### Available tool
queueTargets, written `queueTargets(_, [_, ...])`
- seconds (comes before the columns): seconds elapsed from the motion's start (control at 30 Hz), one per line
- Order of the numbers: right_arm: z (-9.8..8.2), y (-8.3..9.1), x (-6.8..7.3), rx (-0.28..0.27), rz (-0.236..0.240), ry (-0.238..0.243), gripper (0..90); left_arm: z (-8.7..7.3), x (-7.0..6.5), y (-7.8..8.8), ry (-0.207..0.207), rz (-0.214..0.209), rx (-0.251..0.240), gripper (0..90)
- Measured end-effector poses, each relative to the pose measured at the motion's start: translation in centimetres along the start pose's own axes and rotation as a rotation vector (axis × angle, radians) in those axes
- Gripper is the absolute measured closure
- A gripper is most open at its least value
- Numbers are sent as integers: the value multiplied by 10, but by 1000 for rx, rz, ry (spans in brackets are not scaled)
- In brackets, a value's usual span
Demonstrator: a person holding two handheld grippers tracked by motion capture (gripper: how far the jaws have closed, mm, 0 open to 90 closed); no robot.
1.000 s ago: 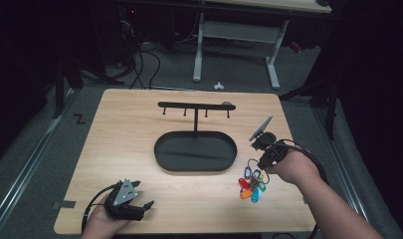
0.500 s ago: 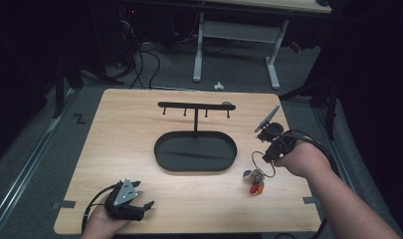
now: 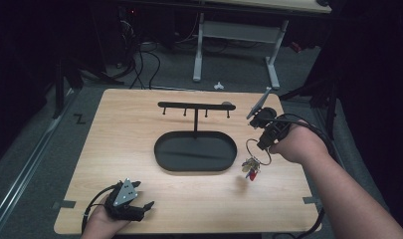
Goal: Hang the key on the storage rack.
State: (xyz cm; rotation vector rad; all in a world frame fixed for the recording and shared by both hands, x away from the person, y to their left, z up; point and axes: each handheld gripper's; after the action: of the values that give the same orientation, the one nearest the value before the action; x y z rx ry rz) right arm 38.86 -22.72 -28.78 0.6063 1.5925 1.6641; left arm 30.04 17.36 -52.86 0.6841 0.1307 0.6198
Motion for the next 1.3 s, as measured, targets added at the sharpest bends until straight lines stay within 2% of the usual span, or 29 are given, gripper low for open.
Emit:
queueTargets(0.13, [10, 4, 4, 2, -2, 9, 873, 0, 0, 0, 2, -1, 0, 179])
queueTargets(0.17, [13, 4, 4, -4, -2, 25, 873, 0, 0, 0, 2, -1, 0, 179])
queueTargets(0.33, [24, 7, 7, -9, -2, 21, 873, 0, 0, 0, 3, 0, -1, 179])
queueTargets(0.47, [32, 8, 9, -24, -7, 60, 872, 0, -1, 0, -2, -3, 3, 179])
queueTargets(0.57, [40, 10, 13, -35, 3, 46, 872, 0, -1, 0, -3, -4, 4, 179])
queueTargets(0.7, [50, 12, 17, -61, 14, 82, 873, 0, -1, 0, -4, -4, 6, 179])
queueTargets(0.77, [56, 12, 19, -62, 16, 89, 872, 0, -1, 0, -4, -4, 6, 179])
queueTargets(0.8, [58, 12, 20, -60, 22, 78, 873, 0, -1, 0, -4, -5, 6, 179])
queueTargets(0.83, [61, 11, 20, -64, 19, 97, 873, 0, -1, 0, -5, -5, 7, 179])
queueTargets(0.93, [68, 8, 21, -66, 29, 108, 873, -1, -2, 2, 0, -4, -1, 179])
queueTargets(1.1, [80, 1, 20, -62, 28, 116, 873, -2, 0, 3, 5, -4, -2, 179])
queueTargets(1.3, [91, -6, 12, -69, 28, 81, 873, -2, 1, 4, 8, -5, -7, 179])
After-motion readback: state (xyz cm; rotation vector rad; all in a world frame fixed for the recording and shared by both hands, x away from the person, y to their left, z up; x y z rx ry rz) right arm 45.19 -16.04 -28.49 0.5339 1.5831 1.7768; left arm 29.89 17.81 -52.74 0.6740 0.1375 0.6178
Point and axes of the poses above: each handheld gripper's, and its own axes: y roughly backward along the jaws, z roughly out of its top, x roughly to its left
